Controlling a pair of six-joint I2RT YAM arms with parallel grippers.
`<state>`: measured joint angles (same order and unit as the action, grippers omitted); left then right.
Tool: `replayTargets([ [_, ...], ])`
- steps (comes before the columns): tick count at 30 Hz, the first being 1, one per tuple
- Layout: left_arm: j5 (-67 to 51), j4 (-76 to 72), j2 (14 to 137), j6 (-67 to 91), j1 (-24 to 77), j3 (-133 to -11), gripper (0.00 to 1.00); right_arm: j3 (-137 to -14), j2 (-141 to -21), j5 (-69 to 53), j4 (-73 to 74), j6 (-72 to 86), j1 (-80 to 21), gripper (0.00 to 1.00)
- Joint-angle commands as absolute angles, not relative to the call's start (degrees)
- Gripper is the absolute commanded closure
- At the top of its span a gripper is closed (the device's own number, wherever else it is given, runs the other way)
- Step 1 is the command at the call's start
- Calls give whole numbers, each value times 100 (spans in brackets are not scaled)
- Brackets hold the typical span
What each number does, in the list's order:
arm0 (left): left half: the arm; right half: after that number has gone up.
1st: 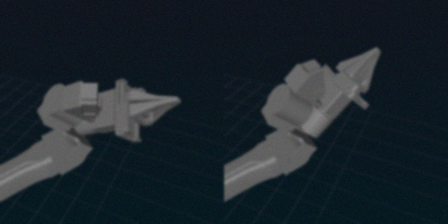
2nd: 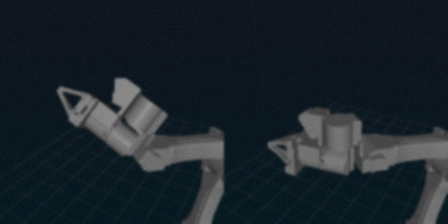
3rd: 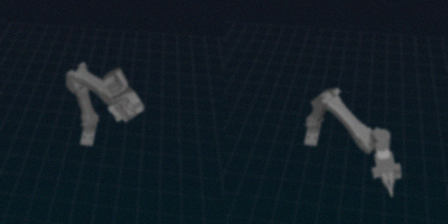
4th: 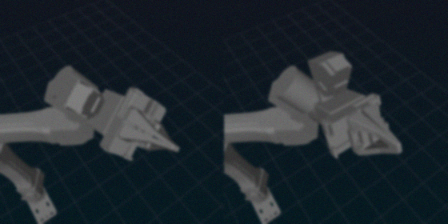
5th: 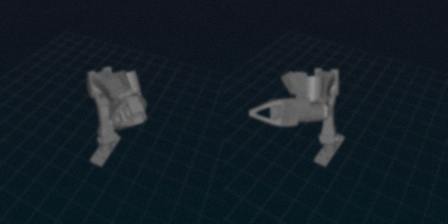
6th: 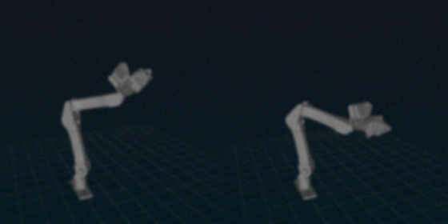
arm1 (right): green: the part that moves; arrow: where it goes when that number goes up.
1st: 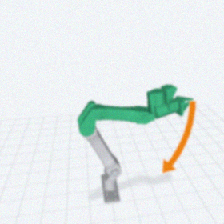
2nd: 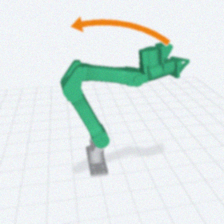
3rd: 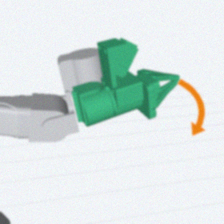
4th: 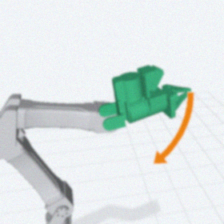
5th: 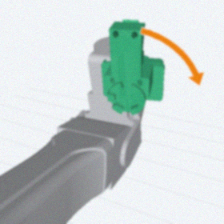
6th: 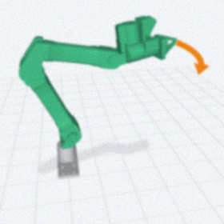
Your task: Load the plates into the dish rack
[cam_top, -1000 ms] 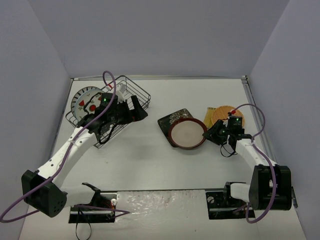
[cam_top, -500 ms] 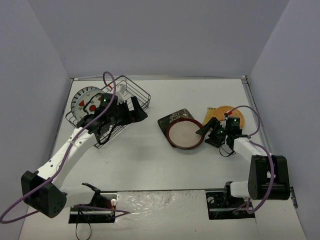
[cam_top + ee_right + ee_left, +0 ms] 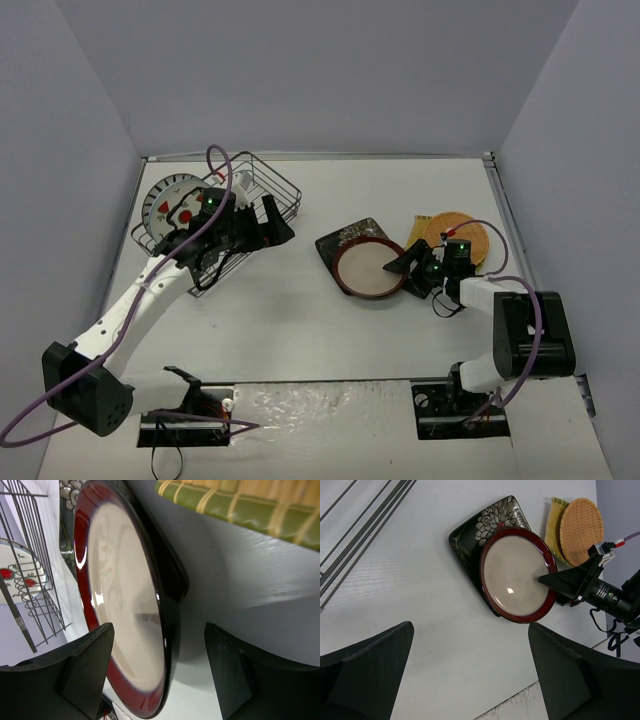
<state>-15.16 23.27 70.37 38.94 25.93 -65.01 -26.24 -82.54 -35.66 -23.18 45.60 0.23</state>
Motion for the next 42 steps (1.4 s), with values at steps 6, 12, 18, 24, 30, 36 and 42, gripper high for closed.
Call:
replayTargets([
  [6,-1544,2121,6914,3782,2619,-6847,3,-2494,-8274,-3926,-2713,4711,-132,34],
  [12,-1556,2107,6926,3799,2619,-6829,3,-2333,-8330,-4030,-2934,4810,-132,40],
  [18,-1534,2158,6859,3810,2619,-6798,3,-2276,-8331,-4118,-3142,4935,-141,53],
  [24,-1468,2197,6794,3806,2619,-6767,3,-2302,-8210,-4130,-3068,4966,-123,66],
  [30,-1509,2224,6781,3831,2619,-6798,3,-2344,-7946,-4142,-2832,5045,-114,79],
  [36,-1529,2245,6750,3838,2619,-6829,3,-2558,-7434,-4096,-2354,5068,-106,88],
  [42,-1625,2223,6803,3841,2619,-6899,3,-2742,-7261,-4262,-2293,5263,-114,100],
])
